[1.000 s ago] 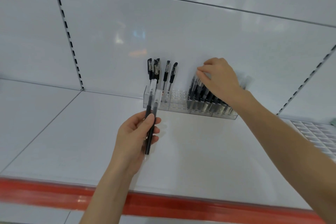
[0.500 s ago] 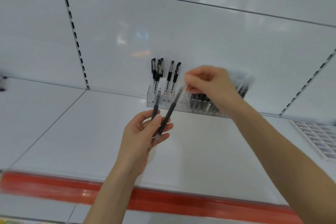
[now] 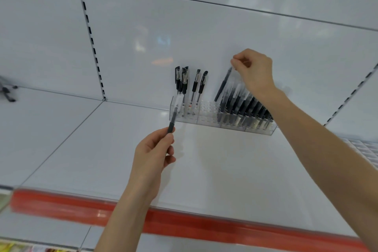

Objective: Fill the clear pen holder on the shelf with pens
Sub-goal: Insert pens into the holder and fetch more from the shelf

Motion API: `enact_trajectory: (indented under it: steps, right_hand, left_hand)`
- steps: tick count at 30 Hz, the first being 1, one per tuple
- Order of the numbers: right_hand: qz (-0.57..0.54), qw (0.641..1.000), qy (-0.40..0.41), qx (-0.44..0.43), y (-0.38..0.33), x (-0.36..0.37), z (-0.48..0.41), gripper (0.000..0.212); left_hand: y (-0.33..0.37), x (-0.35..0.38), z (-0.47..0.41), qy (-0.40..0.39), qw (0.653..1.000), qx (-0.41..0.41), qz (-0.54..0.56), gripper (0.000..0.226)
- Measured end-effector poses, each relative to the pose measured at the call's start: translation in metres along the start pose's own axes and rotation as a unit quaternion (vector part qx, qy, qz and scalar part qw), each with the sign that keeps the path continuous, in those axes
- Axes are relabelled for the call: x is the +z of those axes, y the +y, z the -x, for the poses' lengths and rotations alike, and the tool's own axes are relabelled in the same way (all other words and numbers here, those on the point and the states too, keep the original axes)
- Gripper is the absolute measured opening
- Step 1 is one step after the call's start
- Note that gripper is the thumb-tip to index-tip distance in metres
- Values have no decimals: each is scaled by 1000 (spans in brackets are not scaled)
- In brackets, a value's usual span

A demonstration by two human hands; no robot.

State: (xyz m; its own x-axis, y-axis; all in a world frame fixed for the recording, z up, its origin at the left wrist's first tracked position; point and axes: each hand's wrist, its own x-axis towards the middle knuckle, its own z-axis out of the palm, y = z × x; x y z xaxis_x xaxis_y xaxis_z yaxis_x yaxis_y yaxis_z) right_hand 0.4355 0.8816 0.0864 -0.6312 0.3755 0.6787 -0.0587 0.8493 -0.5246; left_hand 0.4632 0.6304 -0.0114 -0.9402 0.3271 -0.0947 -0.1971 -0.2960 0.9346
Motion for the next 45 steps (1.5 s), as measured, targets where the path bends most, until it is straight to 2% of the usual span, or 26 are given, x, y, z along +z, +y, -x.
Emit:
enact_trajectory:
  steps: [4,9,12,15,18,20,22,24,27,29,31,32,33,36,38,39,41,45]
  right_hand:
    - [24,999,-23,-14,-3,1,-7,12]
    - [81,990,-116,1,-1,7,-7,13]
    - [128,982,-141,5,4,14,0,13]
    - [158,973,-169,12,3,14,1,19]
    - [187,967,-169,-25,-6,8,3,30]
    - [136,983,-120,-32,-17,2,12,28]
    - [24,994,-108,22,-31,-3,24,22]
    - [-81,978,-174,82,-44,-6,39,16]
    - [-188,936,-264,134,-53,-5,57,9]
    - [-236,923,-265,148,-55,-4,62,7]
    - [-247,928,-237,149,-53,-8,58,7]
    - [-237,938,-210,143,-50,-12,54,7]
    - [-215,952,-176,133,-47,-16,47,8]
    - [-107,990,-52,77,-33,-24,26,14]
    - [-50,998,-8,44,-24,-22,15,18]
    - [-34,999,-4,32,-20,-20,12,19]
    - [-20,999,-18,18,-14,-13,9,19]
    - [2,999,-52,-2,-7,-6,8,19]
  left_hand:
    - [-1,0,0,-2,1000,-3,3,17]
    - [0,0,0,-2,1000,-5,11,17]
    - [0,0,0,-9,1000,-7,17,17]
    - [1,1,1,-15,1000,-3,14,17]
    - [1,2,1,-24,1000,1,16,18]
    - [0,2,1,-37,999,7,10,17]
    - [0,4,1,-50,999,16,5,15]
    - [0,6,1,-62,998,27,-3,14]
    - [0,14,1,-81,995,45,-32,14]
    - [0,19,0,-90,993,56,-53,14]
    - [-4,20,-2,-91,988,79,-98,13]
    - [-8,19,-5,-85,976,108,-167,12]
    - [-14,15,-7,-72,949,140,-273,16]
    - [-35,2,-12,-70,800,223,-553,37]
    - [-44,-2,-13,-98,700,178,-685,40]
    - [-46,-4,-13,-110,665,149,-723,41]
    - [-48,-4,-13,-127,650,119,-739,44]
    - [-48,-4,-13,-133,628,120,-758,45]
